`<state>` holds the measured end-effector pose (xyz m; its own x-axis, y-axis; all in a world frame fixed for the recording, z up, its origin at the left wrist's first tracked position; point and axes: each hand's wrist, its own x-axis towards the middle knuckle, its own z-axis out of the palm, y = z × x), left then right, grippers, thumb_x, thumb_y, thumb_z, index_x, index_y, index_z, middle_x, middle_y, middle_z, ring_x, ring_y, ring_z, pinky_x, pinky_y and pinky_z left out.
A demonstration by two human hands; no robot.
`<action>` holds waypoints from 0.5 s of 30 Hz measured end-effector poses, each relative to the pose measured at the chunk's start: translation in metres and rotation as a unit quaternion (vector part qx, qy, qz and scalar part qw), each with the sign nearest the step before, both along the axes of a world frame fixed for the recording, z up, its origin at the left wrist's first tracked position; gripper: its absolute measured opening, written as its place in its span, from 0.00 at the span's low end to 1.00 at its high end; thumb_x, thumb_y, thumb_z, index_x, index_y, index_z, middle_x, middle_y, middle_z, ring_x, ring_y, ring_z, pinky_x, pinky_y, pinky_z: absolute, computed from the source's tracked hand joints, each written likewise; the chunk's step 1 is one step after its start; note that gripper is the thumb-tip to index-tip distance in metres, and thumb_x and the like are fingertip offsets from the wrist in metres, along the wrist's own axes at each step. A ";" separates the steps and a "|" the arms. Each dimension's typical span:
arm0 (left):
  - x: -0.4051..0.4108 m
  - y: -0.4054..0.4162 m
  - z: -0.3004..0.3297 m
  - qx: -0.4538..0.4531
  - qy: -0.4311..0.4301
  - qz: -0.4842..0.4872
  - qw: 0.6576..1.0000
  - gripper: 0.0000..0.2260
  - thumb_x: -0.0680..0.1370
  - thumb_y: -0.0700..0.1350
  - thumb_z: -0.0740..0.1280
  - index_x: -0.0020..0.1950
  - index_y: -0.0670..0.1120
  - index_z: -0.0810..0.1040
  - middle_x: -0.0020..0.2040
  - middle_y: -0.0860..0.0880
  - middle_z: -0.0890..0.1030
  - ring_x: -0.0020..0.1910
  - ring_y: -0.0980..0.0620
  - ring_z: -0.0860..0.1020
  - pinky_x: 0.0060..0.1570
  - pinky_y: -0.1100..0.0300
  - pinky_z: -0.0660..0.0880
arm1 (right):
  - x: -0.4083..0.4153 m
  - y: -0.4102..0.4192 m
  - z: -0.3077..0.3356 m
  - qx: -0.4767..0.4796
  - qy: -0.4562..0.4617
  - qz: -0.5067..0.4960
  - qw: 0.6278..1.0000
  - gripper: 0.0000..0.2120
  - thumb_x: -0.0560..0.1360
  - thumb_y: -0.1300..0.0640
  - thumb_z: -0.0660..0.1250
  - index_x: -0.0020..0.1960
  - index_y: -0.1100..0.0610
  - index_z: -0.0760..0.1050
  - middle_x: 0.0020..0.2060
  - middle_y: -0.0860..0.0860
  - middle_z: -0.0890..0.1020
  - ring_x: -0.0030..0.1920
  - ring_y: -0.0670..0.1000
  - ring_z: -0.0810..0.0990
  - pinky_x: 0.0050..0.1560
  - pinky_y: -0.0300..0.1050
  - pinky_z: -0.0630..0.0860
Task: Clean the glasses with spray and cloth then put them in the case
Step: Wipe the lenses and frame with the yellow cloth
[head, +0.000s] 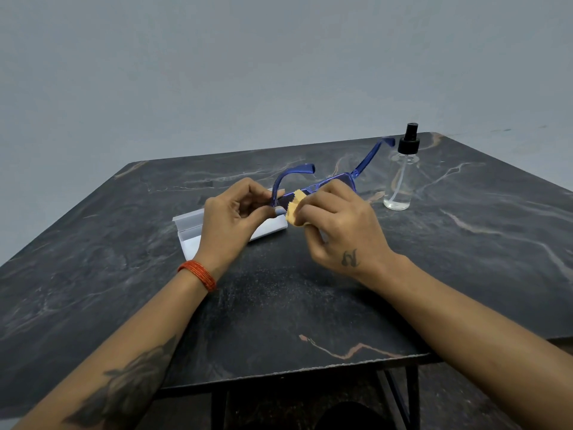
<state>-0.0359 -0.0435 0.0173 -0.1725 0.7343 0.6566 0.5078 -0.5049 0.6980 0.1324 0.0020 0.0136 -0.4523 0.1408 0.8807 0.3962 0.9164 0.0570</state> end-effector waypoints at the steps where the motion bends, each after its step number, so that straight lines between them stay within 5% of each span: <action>1: 0.000 0.000 0.000 -0.001 -0.015 -0.002 1.000 0.11 0.67 0.38 0.74 0.38 0.52 0.75 0.41 0.51 0.84 0.43 0.52 0.83 0.46 0.59 0.79 | 0.001 0.001 0.001 0.009 0.004 -0.010 1.000 0.09 0.66 0.67 0.59 0.34 0.62 0.78 0.33 0.52 0.81 0.34 0.55 0.73 0.35 0.41 0.67; 6: 0.004 0.000 0.005 -0.021 -0.089 -0.028 0.995 0.09 0.65 0.40 0.74 0.39 0.46 0.75 0.40 0.56 0.85 0.43 0.52 0.83 0.45 0.59 0.80 | 0.005 0.005 0.006 -0.003 0.089 -0.075 0.993 0.08 0.65 0.71 0.63 0.35 0.62 0.79 0.35 0.53 0.81 0.37 0.56 0.75 0.37 0.41 0.70; 15: 0.018 -0.004 0.016 -0.101 -0.299 -0.120 0.941 0.10 0.68 0.42 0.68 0.45 0.41 0.72 0.36 0.46 0.84 0.37 0.50 0.83 0.38 0.63 0.78 | 0.004 -0.001 0.013 0.039 0.163 -0.012 0.986 0.09 0.67 0.76 0.66 0.42 0.67 0.81 0.41 0.59 0.81 0.42 0.56 0.75 0.49 0.38 0.67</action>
